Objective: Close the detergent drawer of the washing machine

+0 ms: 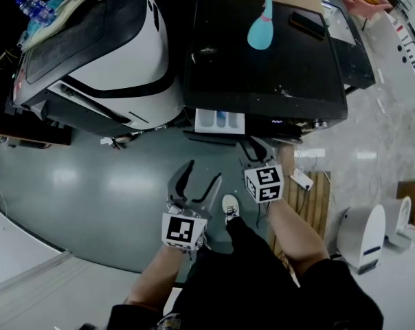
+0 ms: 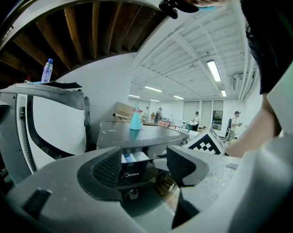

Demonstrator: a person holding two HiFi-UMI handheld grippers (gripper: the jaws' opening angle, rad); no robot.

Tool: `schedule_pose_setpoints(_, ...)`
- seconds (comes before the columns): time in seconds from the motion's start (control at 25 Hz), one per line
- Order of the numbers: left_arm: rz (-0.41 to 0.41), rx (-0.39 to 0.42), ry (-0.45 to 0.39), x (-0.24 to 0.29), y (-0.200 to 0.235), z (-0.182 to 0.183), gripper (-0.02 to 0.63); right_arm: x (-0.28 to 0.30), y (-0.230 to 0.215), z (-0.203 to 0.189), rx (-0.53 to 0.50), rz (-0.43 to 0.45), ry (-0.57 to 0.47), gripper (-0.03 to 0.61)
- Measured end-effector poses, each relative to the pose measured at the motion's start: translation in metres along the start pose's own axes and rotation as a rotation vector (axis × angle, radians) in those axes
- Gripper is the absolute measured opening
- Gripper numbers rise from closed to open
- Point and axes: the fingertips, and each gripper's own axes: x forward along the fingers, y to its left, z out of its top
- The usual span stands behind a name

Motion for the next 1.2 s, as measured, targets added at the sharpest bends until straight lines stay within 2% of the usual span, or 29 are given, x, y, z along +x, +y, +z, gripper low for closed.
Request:
schedule_pose_setpoints(0.72,-0.003,-0.017,-0.003,0.036,0.000,0.001,0.273,0.025,-0.020,0.013,0.030,-0.035,-0.020,0.132)
schedule_pose_setpoints(0.92,-0.002,-0.024,-0.005,0.041,0.000,0.002,0.273,0.029,-0.028,0.012,0.106,-0.070,-0.022,0.160)
schedule_pose_setpoints(1.2,-0.003,-0.028,-0.005,0.044,0.000,0.003,0.273,0.034,-0.034,0.013,0.149,-0.105,-0.017,0.173)
